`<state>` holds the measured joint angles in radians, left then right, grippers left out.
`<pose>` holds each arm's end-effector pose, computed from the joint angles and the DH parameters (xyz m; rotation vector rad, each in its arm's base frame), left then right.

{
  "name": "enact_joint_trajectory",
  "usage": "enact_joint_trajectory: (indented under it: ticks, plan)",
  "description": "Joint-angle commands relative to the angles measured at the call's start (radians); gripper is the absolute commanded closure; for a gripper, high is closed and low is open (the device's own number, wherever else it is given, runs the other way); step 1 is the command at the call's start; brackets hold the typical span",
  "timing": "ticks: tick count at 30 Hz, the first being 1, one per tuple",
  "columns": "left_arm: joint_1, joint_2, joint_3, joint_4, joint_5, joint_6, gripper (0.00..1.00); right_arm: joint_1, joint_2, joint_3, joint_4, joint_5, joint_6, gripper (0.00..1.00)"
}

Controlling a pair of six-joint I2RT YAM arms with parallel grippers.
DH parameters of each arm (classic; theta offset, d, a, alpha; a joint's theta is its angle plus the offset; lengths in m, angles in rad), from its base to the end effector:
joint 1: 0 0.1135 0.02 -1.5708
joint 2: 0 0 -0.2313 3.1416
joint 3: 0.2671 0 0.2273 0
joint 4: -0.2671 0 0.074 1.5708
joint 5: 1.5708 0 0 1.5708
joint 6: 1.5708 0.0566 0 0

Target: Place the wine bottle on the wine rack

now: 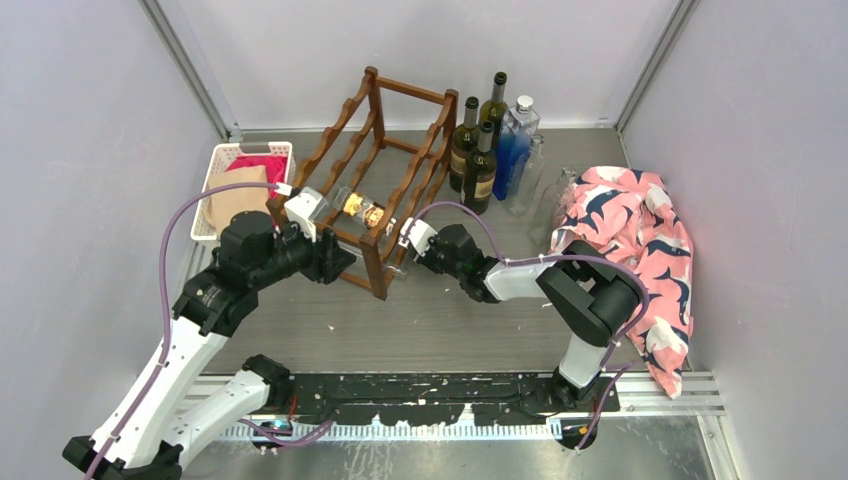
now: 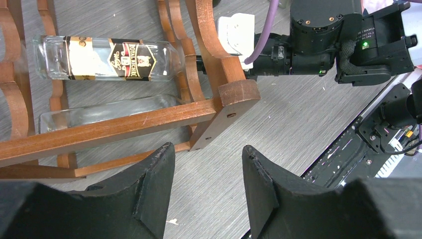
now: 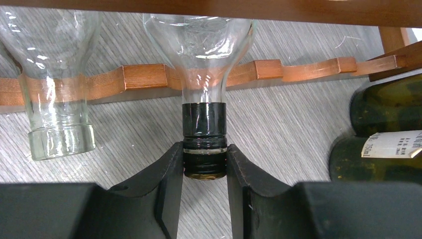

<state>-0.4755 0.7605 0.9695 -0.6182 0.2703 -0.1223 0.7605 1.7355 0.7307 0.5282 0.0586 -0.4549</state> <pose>0.1463 -0.0924 0.3260 0.5311 1.9524 -0.6514 0.2501 0.2334 0.1289 -1.1397 1.7028 0.1306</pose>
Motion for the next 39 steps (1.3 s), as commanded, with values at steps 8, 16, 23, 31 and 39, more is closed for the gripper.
enact_joint_trajectory:
  ticks: [8,16,23,31,39]
  plan:
    - [0.005,-0.017,0.008,0.052,-0.002,0.012,0.47,0.004,-0.036,0.014,-0.046,0.075,-0.061,0.49]
    - [0.005,-0.019,0.013,0.048,0.000,0.009,0.47,0.013,-0.062,-0.009,0.000,0.089,-0.033,0.21]
    - [0.005,-0.034,0.020,0.045,0.008,-0.004,0.47,0.013,-0.182,-0.073,-0.023,0.077,0.018,0.15]
    - [0.005,-0.062,0.025,0.059,0.028,-0.039,0.47,0.013,-0.280,-0.122,-0.094,0.047,0.103,0.15]
    - [0.005,-0.085,0.050,0.076,0.057,-0.091,0.41,0.011,-0.355,-0.173,-0.104,-0.014,0.196,0.15]
